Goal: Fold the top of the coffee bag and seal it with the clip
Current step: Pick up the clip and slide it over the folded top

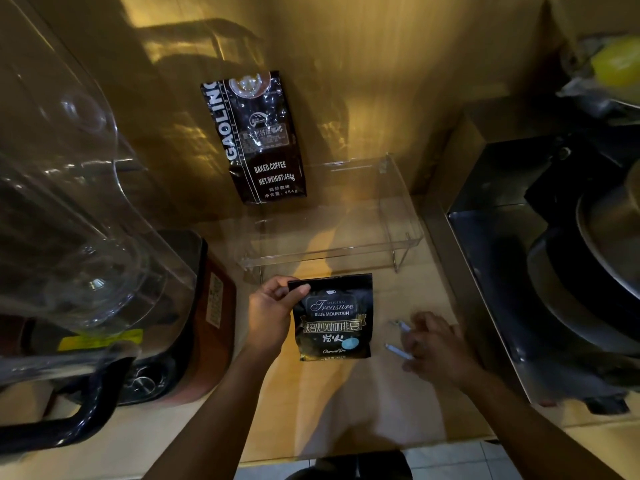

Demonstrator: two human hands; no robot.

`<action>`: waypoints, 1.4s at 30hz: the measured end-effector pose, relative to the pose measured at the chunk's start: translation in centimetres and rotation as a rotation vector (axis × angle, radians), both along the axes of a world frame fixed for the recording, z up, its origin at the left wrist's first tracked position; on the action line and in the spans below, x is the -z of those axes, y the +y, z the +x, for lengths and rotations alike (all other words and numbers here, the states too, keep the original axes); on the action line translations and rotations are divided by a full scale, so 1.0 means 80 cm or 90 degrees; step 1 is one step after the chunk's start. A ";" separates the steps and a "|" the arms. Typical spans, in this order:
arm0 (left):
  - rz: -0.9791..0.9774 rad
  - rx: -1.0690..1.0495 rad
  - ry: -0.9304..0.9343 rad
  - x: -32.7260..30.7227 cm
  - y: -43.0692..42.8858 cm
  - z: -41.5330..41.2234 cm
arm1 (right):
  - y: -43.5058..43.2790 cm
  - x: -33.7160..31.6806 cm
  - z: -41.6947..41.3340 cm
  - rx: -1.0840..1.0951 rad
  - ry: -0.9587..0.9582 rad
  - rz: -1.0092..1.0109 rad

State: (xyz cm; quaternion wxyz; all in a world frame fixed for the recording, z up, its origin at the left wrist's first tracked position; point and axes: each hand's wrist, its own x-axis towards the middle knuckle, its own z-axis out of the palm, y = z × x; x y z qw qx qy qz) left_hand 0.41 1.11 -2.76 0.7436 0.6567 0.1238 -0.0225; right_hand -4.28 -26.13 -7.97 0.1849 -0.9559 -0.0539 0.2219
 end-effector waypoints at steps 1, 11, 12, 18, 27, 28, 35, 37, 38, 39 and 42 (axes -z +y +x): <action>-0.001 0.003 0.002 0.000 0.000 0.000 | -0.002 0.004 -0.004 0.007 -0.012 -0.008; 0.231 0.120 -0.066 -0.015 0.008 0.003 | -0.002 -0.006 0.007 0.272 -0.085 0.374; 0.278 0.153 -0.089 -0.020 0.008 0.004 | 0.000 -0.012 0.012 0.288 -0.071 0.403; 0.488 0.252 -0.167 -0.044 0.009 0.011 | 0.012 -0.049 0.032 0.279 -0.066 0.493; 0.705 0.322 -0.250 -0.057 -0.014 0.012 | 0.033 -0.092 0.055 0.184 -0.117 0.513; 0.706 0.324 -0.253 -0.057 -0.017 0.012 | 0.032 -0.093 0.057 0.159 -0.116 0.482; 0.717 0.321 -0.247 -0.057 -0.025 0.012 | 0.023 -0.107 0.070 -0.019 -0.159 0.311; 0.714 0.321 -0.247 -0.057 -0.027 0.011 | 0.023 -0.115 0.074 -0.064 -0.145 0.287; 0.711 0.322 -0.245 -0.058 -0.028 0.010 | 0.024 -0.118 0.076 -0.092 -0.130 0.267; 0.708 0.323 -0.242 -0.058 -0.030 0.010 | 0.026 -0.121 0.079 -0.119 -0.114 0.246; 0.694 0.310 -0.253 -0.060 -0.038 0.008 | 0.031 -0.128 0.088 -0.161 -0.094 0.201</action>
